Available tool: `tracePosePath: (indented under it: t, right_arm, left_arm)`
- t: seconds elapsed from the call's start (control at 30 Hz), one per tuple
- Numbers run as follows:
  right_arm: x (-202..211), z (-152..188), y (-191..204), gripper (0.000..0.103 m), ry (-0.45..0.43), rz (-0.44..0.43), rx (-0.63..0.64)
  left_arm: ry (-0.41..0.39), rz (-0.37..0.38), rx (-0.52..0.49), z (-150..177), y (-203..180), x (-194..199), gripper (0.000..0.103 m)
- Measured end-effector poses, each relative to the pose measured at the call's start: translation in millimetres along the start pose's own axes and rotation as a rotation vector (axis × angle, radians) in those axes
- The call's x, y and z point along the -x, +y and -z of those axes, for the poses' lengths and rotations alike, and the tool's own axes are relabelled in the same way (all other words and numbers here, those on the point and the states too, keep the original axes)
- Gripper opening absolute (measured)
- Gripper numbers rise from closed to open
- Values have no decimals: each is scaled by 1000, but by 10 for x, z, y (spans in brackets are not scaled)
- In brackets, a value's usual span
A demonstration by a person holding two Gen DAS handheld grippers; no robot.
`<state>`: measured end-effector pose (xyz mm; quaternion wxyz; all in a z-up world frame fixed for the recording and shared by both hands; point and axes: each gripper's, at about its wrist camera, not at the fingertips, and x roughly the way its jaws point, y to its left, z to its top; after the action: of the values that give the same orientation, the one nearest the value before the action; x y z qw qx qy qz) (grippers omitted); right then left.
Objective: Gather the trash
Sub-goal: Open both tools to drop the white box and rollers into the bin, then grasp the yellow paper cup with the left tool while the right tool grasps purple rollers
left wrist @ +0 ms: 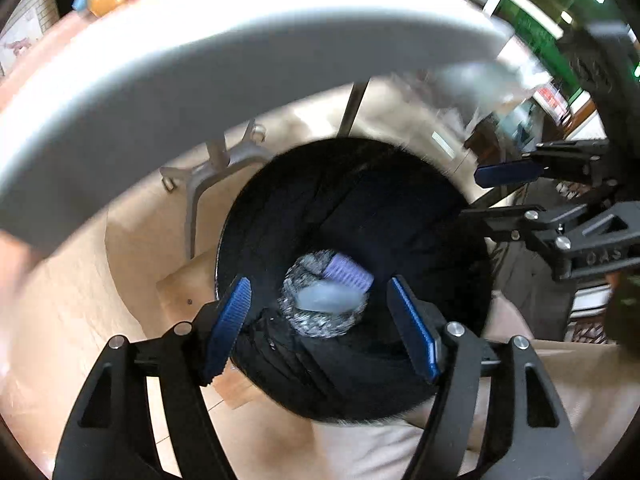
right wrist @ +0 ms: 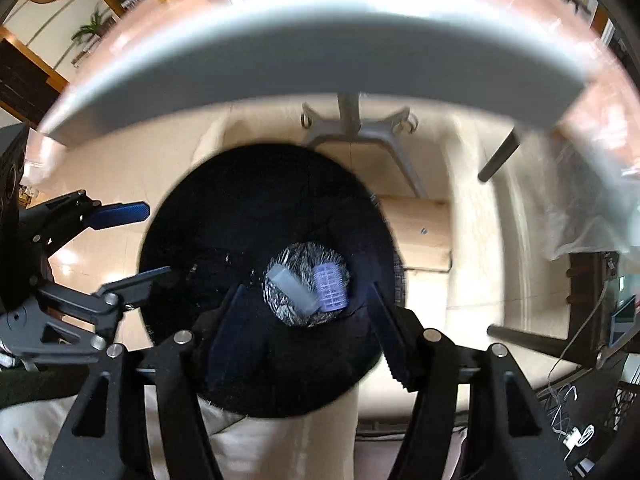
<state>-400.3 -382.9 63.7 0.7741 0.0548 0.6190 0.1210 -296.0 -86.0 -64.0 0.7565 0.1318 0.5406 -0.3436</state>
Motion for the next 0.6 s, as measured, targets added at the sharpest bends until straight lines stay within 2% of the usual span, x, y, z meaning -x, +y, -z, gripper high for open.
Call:
tracePosePath:
  t: [0.1, 0.2, 0.27, 0.33, 0.4, 0.43, 0.6]
  right_arm:
    - [409, 32, 3, 66, -90, 20, 20]
    - [878, -36, -24, 75, -229, 56, 21]
    - [1057, -146, -58, 86, -299, 89, 19]
    - [1176, -327, -117, 94, -368, 131, 23]
    - [1200, -518, -177, 95, -410, 178, 28]
    - [1166, -668, -248, 95, -419, 196, 34]
    - [905, -1191, -466, 95, -387, 210, 38]
  left_arm:
    - [-89, 42, -3, -4, -36, 465, 78]
    - [-241, 64, -16, -102, -53, 1018, 91]
    - [-332, 40, -17, -222, -20, 1267, 101]
    - [-412, -45, -2, -414, 93, 1429, 101]
    - [-432, -95, 25, -592, 260, 1430, 101]
    - [-417, -140, 53, -739, 400, 1372, 101]
    - [-372, -187, 112, -1179, 838, 1099, 101]
